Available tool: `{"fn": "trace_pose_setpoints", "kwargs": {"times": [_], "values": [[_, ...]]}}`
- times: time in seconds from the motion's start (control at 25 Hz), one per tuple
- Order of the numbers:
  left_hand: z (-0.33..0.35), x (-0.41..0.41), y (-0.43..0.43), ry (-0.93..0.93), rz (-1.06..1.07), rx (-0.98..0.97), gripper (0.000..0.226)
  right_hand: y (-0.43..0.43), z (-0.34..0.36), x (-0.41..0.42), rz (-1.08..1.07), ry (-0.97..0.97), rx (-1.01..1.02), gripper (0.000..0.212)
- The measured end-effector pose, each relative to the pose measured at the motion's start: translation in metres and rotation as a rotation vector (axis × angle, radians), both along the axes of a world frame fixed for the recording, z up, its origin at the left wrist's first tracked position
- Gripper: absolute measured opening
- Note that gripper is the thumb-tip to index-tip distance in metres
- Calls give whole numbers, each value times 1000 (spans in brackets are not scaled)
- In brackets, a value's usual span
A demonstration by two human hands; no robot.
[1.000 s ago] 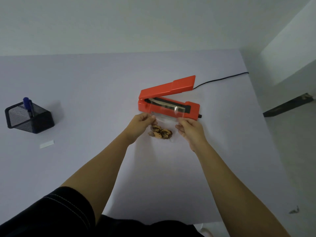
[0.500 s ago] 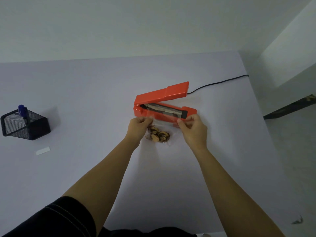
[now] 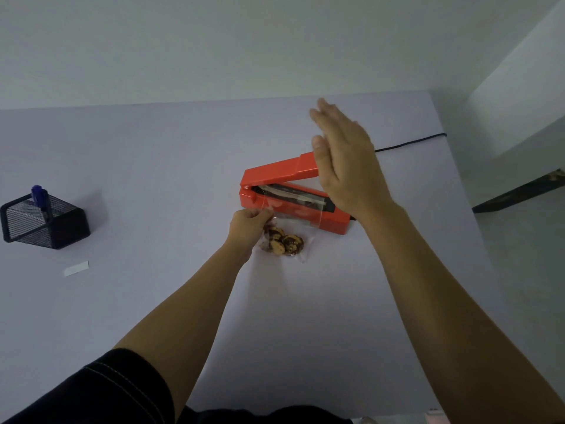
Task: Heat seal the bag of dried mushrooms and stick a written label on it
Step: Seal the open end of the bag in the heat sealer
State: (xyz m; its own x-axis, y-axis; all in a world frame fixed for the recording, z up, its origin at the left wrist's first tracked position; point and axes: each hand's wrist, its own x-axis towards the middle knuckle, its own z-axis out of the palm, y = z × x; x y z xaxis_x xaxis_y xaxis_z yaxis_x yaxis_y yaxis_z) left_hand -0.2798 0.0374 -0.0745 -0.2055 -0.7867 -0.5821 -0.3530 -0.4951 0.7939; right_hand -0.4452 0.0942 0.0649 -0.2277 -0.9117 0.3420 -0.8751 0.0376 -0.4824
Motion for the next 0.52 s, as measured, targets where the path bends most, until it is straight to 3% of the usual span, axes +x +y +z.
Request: {"fn": "trace_pose_setpoints", "kwargs": {"times": [0.2, 0.52], "values": [[2, -1, -1, -8, 3, -2, 31, 8, -23, -9, 3, 125, 185, 46], [5, 0, 0, -15, -10, -24, 24, 33, -66, -24, -101, 118, 372, 47]]}}
